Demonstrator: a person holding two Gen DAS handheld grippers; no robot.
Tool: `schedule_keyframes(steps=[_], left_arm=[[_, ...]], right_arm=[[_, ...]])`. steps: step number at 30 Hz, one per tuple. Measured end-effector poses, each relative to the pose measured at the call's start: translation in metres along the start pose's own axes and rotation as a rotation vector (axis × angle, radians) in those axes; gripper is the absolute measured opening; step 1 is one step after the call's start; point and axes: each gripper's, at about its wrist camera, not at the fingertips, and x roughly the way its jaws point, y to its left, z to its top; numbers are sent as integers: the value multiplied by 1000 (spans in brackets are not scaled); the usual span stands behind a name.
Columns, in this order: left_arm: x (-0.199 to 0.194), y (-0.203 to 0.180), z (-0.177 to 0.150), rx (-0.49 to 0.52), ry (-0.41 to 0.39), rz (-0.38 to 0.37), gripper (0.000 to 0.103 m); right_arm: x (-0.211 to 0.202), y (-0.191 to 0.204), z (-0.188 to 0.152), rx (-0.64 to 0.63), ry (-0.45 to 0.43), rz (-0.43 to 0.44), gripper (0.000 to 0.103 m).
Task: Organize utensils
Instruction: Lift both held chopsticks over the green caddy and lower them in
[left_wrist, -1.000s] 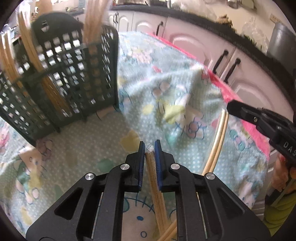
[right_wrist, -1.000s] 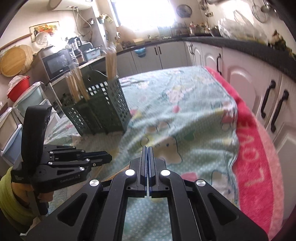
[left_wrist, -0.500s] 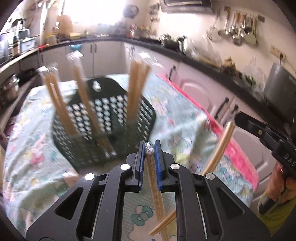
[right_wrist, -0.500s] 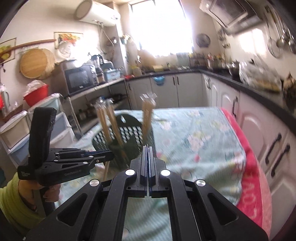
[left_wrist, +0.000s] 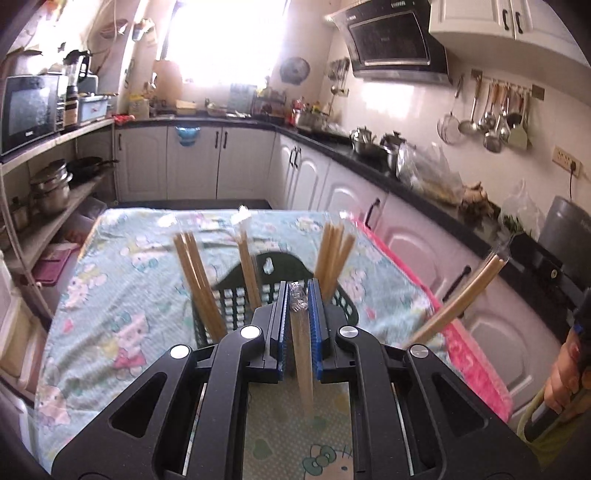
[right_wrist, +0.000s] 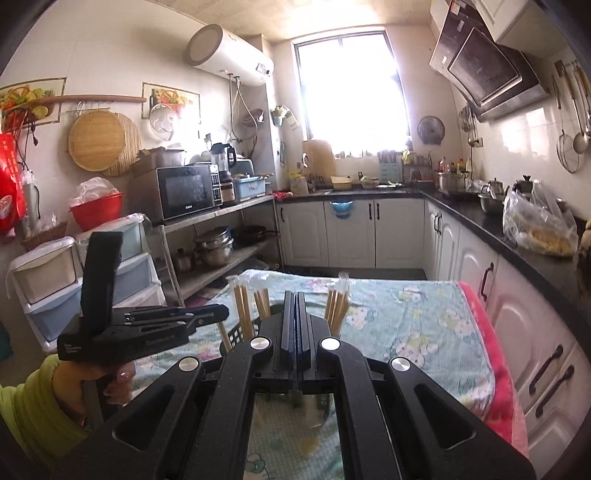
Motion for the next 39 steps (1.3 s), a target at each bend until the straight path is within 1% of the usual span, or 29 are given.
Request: schedule_keyframes(steps=[8,16,20,23,29,34,39], left_arm=[[-29,3,33,0,-99,5,7],[-56,6,69,6,-199,31,7],[-59,16,85,-17,-219,43,7],[-61,22,95,-23,-243,76,7],[-58,31,107,-24,-266,129,7],[-48,39,109,-41,-259,143,7],[-35,47,103,-48,-241,155,7]], right_arm=[[2,1,25,-1,-38,-9,1],[6,10,53,-10,-92,20,1],[13,16,65,-21,-104,29,1],[19,16,70,-22,-106,23,1],[28,16,81,-35,-116,9,1],[34,15,87,-35,-131,12,1],[42,13,89,-33,-134,24,1]])
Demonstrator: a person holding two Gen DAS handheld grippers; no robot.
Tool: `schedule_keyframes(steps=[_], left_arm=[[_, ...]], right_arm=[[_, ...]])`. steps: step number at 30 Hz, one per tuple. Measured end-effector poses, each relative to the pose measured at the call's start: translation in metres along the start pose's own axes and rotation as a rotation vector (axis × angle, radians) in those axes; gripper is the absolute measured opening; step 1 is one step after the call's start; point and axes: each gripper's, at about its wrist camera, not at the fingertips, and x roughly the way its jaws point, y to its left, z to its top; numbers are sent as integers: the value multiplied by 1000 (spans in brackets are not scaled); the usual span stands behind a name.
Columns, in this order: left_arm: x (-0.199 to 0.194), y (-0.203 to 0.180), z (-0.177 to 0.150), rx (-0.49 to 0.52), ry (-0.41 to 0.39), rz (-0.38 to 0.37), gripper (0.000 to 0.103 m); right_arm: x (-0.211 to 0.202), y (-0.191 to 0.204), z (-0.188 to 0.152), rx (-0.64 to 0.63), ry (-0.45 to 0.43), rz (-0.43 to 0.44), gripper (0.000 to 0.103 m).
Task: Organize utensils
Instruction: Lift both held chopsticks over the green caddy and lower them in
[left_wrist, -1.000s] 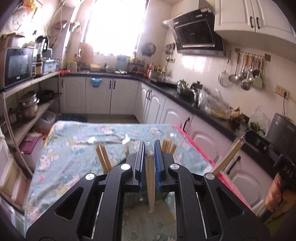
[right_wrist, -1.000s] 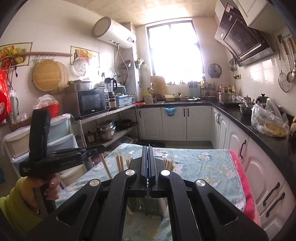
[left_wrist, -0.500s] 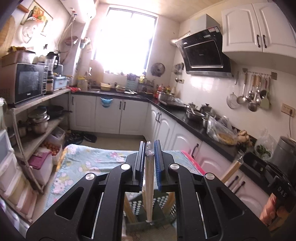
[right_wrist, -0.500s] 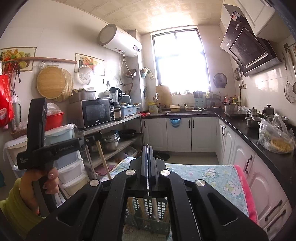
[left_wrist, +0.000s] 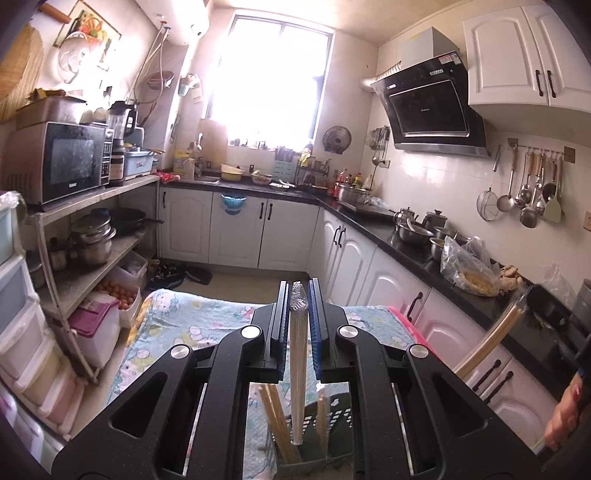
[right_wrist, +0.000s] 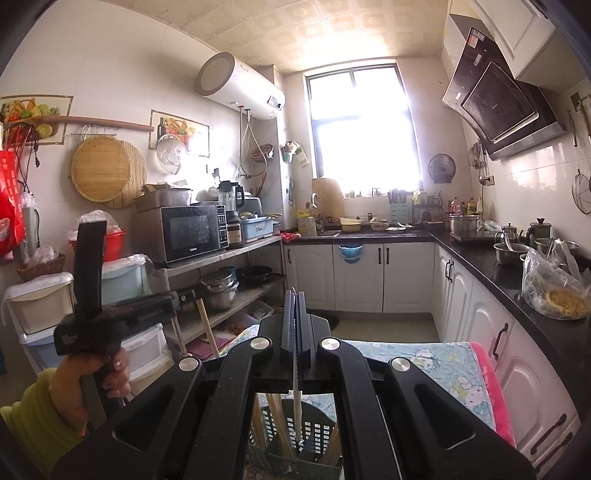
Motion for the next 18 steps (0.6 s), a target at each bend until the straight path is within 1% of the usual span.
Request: schedule_keyframes(steps=[7,18], left_arm=[[15,4,-17,6,36,-1,7],[37,-5,-55,36,115,-23,7]], right_arm=[[15,-6,-9,14,34,-4,1],[42,-19,-38,56,137,-22,1]])
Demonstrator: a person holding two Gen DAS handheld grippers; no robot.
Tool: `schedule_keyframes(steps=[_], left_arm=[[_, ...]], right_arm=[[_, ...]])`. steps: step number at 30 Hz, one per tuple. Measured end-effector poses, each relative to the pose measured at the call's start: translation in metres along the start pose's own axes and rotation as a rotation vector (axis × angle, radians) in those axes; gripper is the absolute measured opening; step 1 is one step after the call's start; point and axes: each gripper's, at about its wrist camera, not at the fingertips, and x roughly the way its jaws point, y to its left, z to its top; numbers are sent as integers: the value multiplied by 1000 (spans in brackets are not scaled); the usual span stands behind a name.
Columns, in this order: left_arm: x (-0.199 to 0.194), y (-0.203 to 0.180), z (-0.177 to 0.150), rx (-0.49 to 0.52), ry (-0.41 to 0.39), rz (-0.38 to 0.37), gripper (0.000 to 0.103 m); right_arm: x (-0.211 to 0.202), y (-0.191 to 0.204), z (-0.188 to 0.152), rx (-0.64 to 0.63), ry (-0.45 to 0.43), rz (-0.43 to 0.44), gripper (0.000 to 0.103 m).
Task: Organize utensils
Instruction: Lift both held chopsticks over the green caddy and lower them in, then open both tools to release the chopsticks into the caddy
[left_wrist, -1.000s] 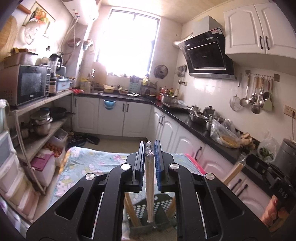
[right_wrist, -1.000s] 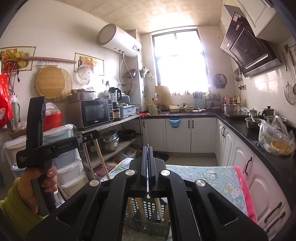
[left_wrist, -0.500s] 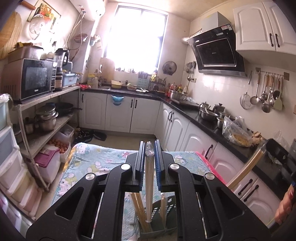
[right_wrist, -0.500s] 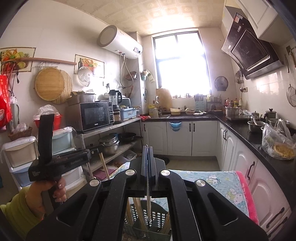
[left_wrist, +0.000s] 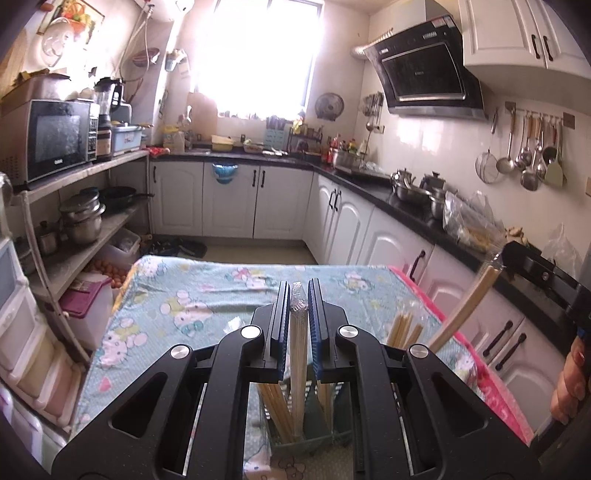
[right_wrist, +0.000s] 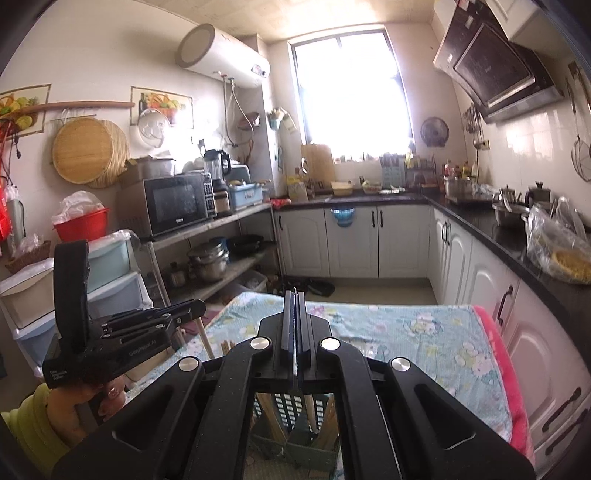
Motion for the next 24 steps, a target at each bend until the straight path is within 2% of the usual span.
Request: schedule_keyframes(steps=[14,24], left_arm=[[19,2,-22,-15,55,-15,7],[24,4,-33,-21,84,-7,7]], right_arm=[[27,-7,-26,32,98,10,1],[41,-7,-41,42,161,-15,1]])
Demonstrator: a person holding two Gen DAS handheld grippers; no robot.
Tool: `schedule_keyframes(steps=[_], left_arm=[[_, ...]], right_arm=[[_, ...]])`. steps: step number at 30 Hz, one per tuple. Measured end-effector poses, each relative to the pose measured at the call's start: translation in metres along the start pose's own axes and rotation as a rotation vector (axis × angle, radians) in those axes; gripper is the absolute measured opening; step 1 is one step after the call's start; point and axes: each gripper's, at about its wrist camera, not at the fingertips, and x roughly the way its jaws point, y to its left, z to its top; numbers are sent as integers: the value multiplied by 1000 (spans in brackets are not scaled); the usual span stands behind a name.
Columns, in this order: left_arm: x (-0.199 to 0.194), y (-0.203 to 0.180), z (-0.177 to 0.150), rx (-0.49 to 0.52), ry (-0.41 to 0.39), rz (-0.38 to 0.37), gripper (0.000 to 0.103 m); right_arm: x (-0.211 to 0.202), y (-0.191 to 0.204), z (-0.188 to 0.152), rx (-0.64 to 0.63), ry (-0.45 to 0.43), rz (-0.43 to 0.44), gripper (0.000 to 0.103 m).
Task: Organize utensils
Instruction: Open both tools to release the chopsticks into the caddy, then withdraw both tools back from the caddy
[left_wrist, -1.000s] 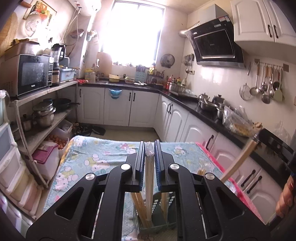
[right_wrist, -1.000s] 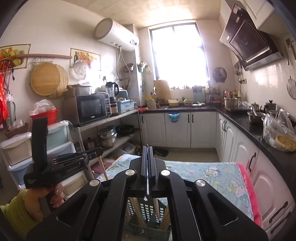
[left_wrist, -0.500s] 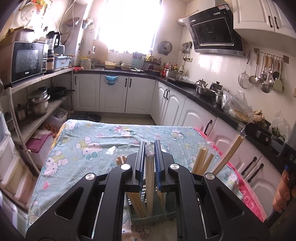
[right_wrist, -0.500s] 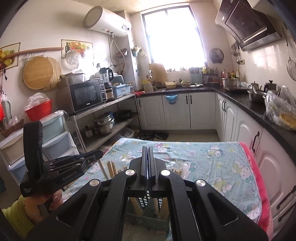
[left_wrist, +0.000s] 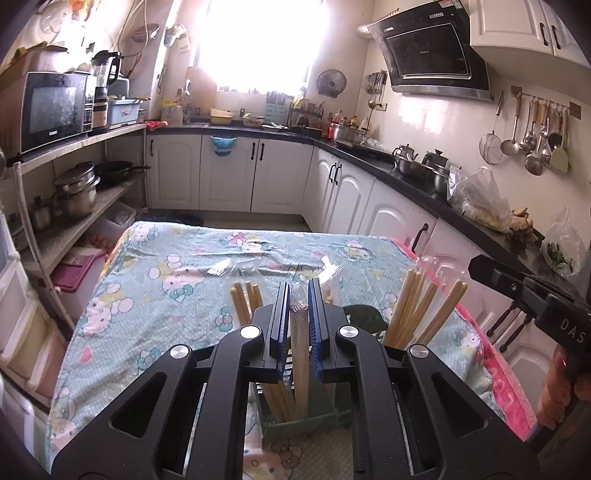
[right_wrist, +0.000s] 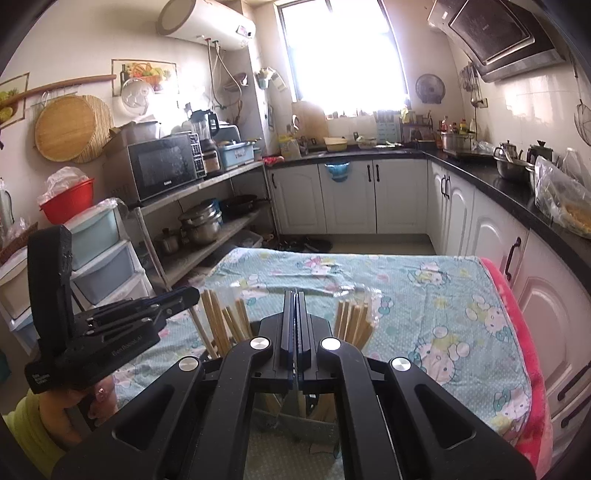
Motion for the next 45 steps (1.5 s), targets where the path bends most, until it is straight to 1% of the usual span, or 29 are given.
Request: schedule_keyframes(steps=[4,5,6,7,8,9,11,13,14,16,18,19,21,22,24,26,30,34,37,39,42,44,45], left_arm=[[-2,3,-3,-1,7,6,8],[-3,4,-4,-5,10,2,12],[-4,5,-4,-8,12,0,19],[-5,5,-5,-10,12,1,22],[-7,5,-6,-9,12,1,28],[-8,6,-7,-9,12,3,30],[-11,6,-9,-12,12,1,33],[-15,7,-11,-14,10,0,38],[-17,7,-12,-15,9,1,43],[-20,7,-14,-17,11,-1,48],[-24,8,-17,-18,12,2,57],[-26,8,-18,-18,12,1,59],[-31,8,-21,-21,10,-3,67],[-34,8,-23,-23,8,-5,70],[-40,8,-27,-22,7,-10,79],[-44,6,-32,-17,7,-8,84],[-55,4,-43,-10,-3,-2,92],[-66,1,-56,-15,-13,2,92],[-72,-3,-66,-20,-11,0,92],[-75,-4,-72,-24,-9,-2,92],[-79,-6,-81,-32,-6,-5,92],[-82,-9,-87,-26,-9,5,92],[-83,-10,-91,-22,-9,13,92]], right_arm=[[1,-1,-5,-1,8,-14,2],[0,-2,-5,2,8,-16,3],[0,-3,-6,5,10,-16,8],[0,-4,-7,7,12,-14,12],[-1,-4,-7,9,11,-14,21],[-2,-5,-8,11,9,-16,22],[-5,-6,-9,11,8,-18,22],[-8,-6,-11,11,7,-24,26],[-11,-7,-12,11,2,-29,30],[-16,-7,-14,8,-3,-35,31],[-21,-7,-16,2,-8,-43,32],[-23,-6,-17,-1,-9,-45,33],[-29,-5,-20,-8,-13,-53,36],[-32,-5,-23,-12,-15,-58,37],[-37,-3,-27,-23,-14,-63,39],[-41,0,-33,-37,-14,-68,41],[-50,3,-44,-54,-22,-83,49],[-57,8,-58,-70,-25,-91,56],[-64,13,-70,-87,-30,-102,60],[-67,17,-77,-91,-31,-103,66],[-72,23,-90,-100,-32,-107,70],[-75,26,-99,-104,-33,-109,71],[-77,28,-102,-103,-34,-110,75]])
